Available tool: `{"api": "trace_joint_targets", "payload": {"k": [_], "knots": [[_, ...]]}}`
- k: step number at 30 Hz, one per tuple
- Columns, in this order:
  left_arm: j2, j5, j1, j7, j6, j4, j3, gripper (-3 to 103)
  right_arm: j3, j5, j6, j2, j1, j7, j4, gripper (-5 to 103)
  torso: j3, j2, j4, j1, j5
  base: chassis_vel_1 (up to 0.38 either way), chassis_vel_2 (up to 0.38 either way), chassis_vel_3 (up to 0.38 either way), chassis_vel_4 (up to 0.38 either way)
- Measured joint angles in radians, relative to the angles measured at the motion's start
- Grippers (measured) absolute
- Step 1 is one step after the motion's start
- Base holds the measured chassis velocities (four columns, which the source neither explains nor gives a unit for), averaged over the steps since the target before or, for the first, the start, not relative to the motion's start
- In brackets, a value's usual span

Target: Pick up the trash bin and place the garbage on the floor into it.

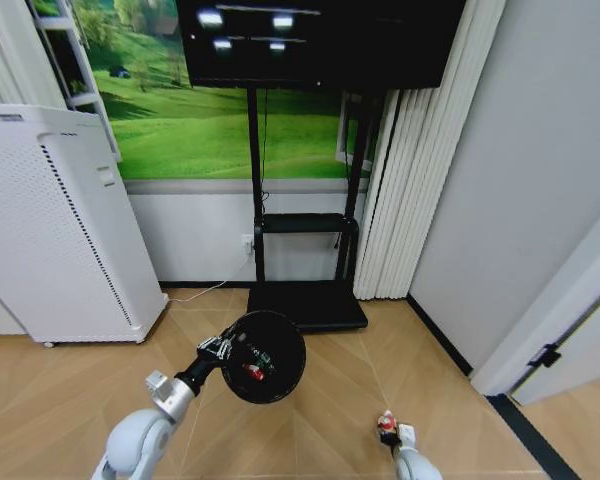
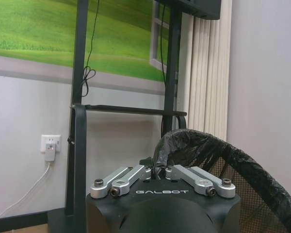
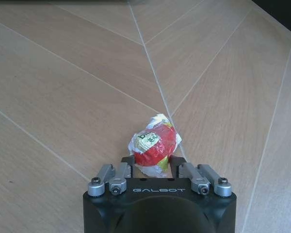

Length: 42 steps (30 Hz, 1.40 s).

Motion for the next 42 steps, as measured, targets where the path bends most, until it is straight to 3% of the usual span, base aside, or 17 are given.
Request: {"api": "trace_joint_targets", "payload": {"k": [8, 21, 28, 32, 35, 42], "knots": [[-0.003, -0.002, 0.006, 0.006, -0.002, -0.003, -0.010, 7, -0.002, -0.004, 0.002, 0.006, 0.006, 0.010, 0.001, 23, 0.000, 0.000, 0.0000, 0.000, 0.0000, 0.000, 0.000, 0.000, 0.000], [-0.013, -0.005, -0.001, -0.002, -0.002, 0.009, -0.015, 7, 0.046, 0.009, 0.012, -0.001, -0.051, 0.014, 0.135, 23, 0.000, 0.000, -0.0001, 0.000, 0.0001, 0.000, 0.000, 0.000, 0.000], [-0.045, -0.018, -0.023, -0.024, 0.006, 0.094, -0.080, 7, 0.204, 0.107, 0.016, -0.011, -0.097, -0.029, 0.369, 23, 0.000, 0.000, 0.0000, 0.000, -0.0001, 0.000, 0.000, 0.000, 0.000], [-0.046, -0.047, -0.043, -0.023, 0.013, 0.134, -0.093, 7, 0.233, 0.145, 0.005, -0.011, -0.106, -0.046, 0.458, 23, 0.000, 0.000, 0.0003, 0.000, -0.0001, 0.000, 0.000, 0.000, 0.000], [-0.044, -0.102, -0.123, 0.003, 0.031, 0.264, -0.087, 7, 0.270, 0.270, -0.064, -0.002, -0.138, -0.063, 0.677, 23, 0.000, 0.000, 0.0001, 0.000, -0.0002, 0.000, 0.000, 0.000, 0.000], [-0.083, -0.101, -0.254, 0.027, 0.037, 0.440, 0.012, 7, 0.219, 0.385, -0.166, 0.013, -0.184, -0.082, 0.958, 23, 0.000, 0.000, -0.0001, 0.000, 0.0001, 0.000, 0.000, 0.000, 0.000]]}}
